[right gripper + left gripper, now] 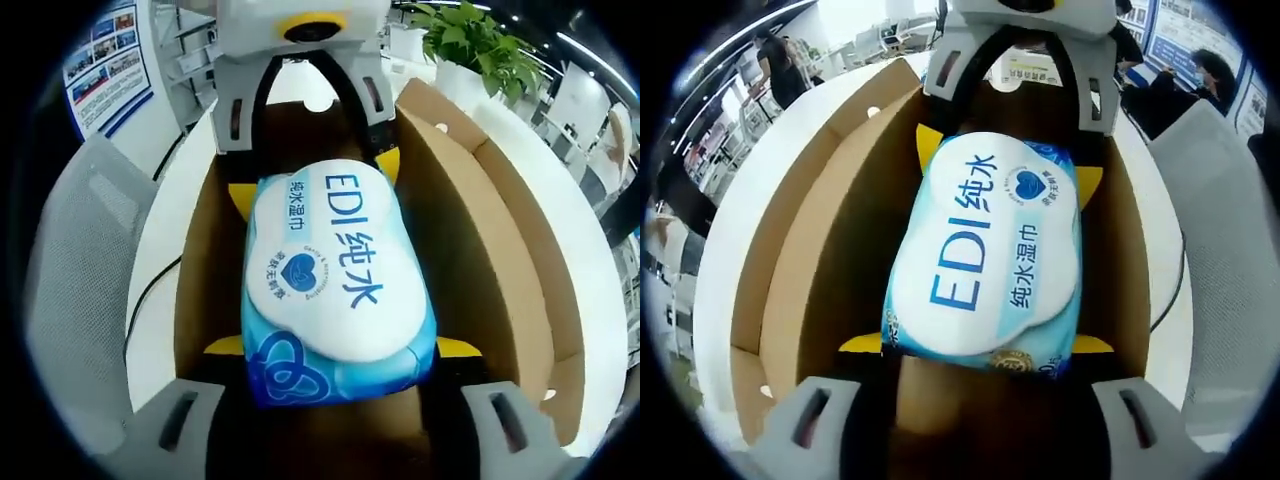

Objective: Operate the shoe box by opening the lid, removing the specified soft item, and placing it in the target area until the item is outside and the box remains undamaged.

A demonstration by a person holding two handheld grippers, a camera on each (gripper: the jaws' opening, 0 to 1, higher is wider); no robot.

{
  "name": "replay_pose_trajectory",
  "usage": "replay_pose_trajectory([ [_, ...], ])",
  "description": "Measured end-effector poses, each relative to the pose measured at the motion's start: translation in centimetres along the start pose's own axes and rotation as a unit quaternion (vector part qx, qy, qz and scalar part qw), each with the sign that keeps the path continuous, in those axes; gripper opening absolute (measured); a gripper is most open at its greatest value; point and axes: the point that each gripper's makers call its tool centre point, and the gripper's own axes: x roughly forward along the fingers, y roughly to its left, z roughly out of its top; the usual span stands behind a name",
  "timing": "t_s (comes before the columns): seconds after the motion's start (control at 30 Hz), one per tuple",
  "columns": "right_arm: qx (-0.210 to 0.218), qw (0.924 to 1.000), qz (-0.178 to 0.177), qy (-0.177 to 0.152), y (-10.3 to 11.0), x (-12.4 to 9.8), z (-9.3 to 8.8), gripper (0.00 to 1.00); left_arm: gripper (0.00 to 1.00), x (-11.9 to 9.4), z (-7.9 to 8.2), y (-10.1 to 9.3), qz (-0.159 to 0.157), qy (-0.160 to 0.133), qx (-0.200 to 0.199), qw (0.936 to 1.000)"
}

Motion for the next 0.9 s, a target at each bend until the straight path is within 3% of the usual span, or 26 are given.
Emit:
replay_pose_trajectory([
  [0.27, -0.01, 0.9997, -0.021, -0.007, -0.3, -2.0, 1.0, 0.64, 0.65, -1.7, 1.1, 0.2, 0.024, -0.005, 0.003, 0.9997],
  [0.67, -0.022, 0.9995, -0.018, -0.011, 0.8, -4.1, 1.9, 0.64, 0.63, -3.8, 2.0, -1.0, 0.036, -0.007, -0.007, 0.9993],
  [0.9, -0.037, 0.9988, -0.03, -0.009, 1.0, -5.3, 2.4, 0.64, 0.63, -4.8, 2.5, -1.6, 0.058, -0.027, -0.013, 0.9978],
])
